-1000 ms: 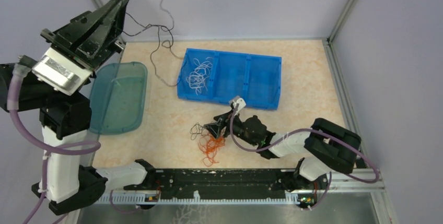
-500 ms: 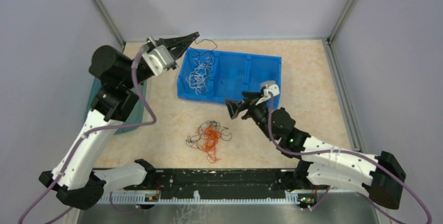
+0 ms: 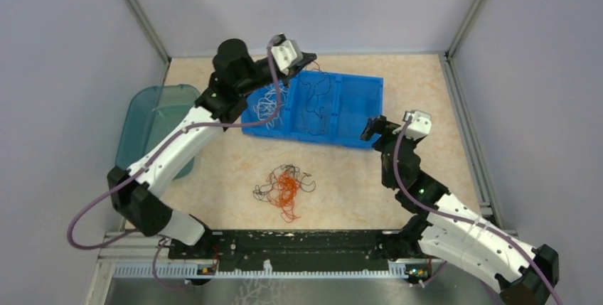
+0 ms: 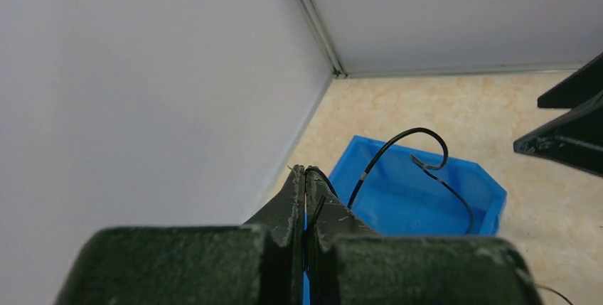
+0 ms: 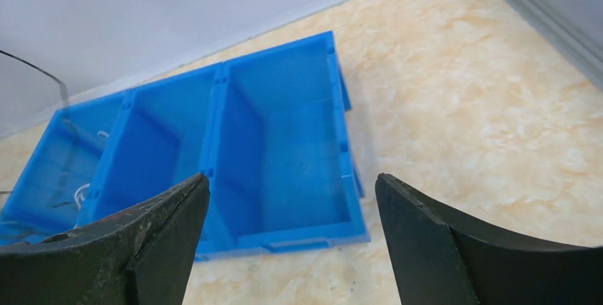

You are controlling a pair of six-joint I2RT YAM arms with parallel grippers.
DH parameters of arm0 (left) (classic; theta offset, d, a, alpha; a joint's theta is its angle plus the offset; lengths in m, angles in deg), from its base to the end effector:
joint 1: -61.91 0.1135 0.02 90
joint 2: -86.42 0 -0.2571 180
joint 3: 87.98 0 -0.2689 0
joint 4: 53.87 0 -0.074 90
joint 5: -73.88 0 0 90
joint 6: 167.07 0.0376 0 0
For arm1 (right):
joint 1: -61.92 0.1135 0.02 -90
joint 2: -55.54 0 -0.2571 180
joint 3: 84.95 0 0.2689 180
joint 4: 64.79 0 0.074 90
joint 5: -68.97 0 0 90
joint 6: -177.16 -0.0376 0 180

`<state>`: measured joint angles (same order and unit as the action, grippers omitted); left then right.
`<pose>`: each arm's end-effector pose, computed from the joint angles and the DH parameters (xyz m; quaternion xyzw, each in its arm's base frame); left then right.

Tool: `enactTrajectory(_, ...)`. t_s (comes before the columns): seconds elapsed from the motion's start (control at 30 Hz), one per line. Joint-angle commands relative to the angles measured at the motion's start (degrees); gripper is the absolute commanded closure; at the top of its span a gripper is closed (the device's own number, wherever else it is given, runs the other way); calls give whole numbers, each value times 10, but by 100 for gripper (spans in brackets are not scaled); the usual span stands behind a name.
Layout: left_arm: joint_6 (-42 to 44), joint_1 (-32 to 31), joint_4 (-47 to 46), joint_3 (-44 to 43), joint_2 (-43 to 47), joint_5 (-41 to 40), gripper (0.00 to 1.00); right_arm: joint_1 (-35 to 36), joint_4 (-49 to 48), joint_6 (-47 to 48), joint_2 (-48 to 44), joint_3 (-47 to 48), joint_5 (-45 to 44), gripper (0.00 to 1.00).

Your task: Untangle the cables

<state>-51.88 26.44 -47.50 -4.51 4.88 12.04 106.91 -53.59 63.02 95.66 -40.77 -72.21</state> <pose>0.2730 -0.2163 0.4534 0.4786 0.4527 -0.2239 0.7183 0.1540 0.1125 0.2861 0.1587 0.7168 0.0719 0.6752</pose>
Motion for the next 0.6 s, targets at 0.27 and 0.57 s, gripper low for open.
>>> enactTrajectory(0.27,-61,-32,-39,-163,-226,48,100,-42,-29,51,-70,6,-52,12)
enactTrajectory(0.57,-52,-56,-12,-290,-355,63,100,-59,-54,76,-78,0,-50,10)
